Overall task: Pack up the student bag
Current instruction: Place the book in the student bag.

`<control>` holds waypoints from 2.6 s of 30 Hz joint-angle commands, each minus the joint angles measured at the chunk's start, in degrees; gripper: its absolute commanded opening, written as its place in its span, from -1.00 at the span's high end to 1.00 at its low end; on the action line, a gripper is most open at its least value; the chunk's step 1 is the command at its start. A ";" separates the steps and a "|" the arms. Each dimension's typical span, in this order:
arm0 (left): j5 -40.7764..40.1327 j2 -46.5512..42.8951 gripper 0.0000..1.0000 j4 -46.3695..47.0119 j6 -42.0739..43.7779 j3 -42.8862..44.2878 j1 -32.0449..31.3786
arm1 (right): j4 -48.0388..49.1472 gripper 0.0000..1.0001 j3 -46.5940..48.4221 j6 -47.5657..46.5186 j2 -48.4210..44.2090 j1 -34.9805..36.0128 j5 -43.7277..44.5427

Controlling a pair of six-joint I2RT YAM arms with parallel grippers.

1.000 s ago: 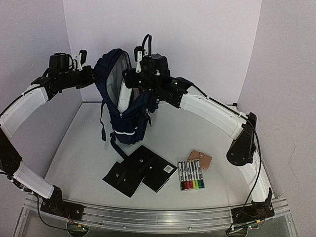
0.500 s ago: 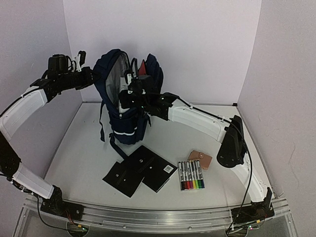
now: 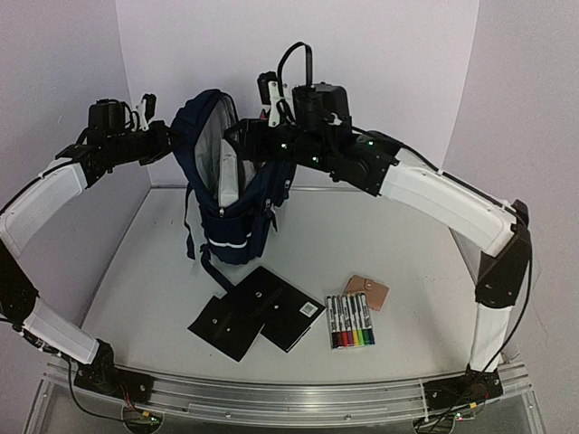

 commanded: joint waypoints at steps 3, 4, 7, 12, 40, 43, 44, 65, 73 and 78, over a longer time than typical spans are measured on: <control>2.80 0.04 1.00 2.52 -0.95 0.04 -0.12 | 5.81 0.11 -14.26 9.71 0.19 2.25 -6.51; 2.87 -0.02 1.00 2.49 -0.85 0.07 -0.11 | 6.63 0.15 -15.03 10.71 1.00 2.28 -7.33; 3.29 0.15 1.00 2.31 -0.60 0.30 -0.15 | 8.02 0.19 -16.03 12.15 3.21 2.60 -7.54; 4.62 0.48 1.00 2.37 -0.37 0.00 -0.14 | 8.24 0.25 -14.14 12.80 8.00 2.66 -4.15; 6.01 -2.51 0.99 4.27 -0.06 -5.58 -0.20 | 1.17 0.31 -2.14 13.84 13.30 1.30 -0.58; 6.37 -2.26 1.00 4.66 -0.23 -5.78 -0.20 | 0.42 0.33 -2.23 14.38 14.19 0.22 -1.26; 6.44 -2.12 0.99 4.71 -0.32 -5.69 -0.20 | 0.32 0.33 -2.50 14.21 14.40 0.27 -1.65; 10.10 -0.97 1.00 5.99 -0.41 -6.11 -0.86 | -1.83 0.36 -2.01 17.66 21.32 -1.01 10.99; 10.42 -0.93 1.00 5.46 0.68 -6.90 -1.94 | -1.18 0.38 4.17 13.78 23.55 -0.98 11.49; 10.14 -0.85 1.00 5.00 0.98 -7.05 -2.43 | -0.15 0.45 6.65 12.53 24.09 -0.98 11.34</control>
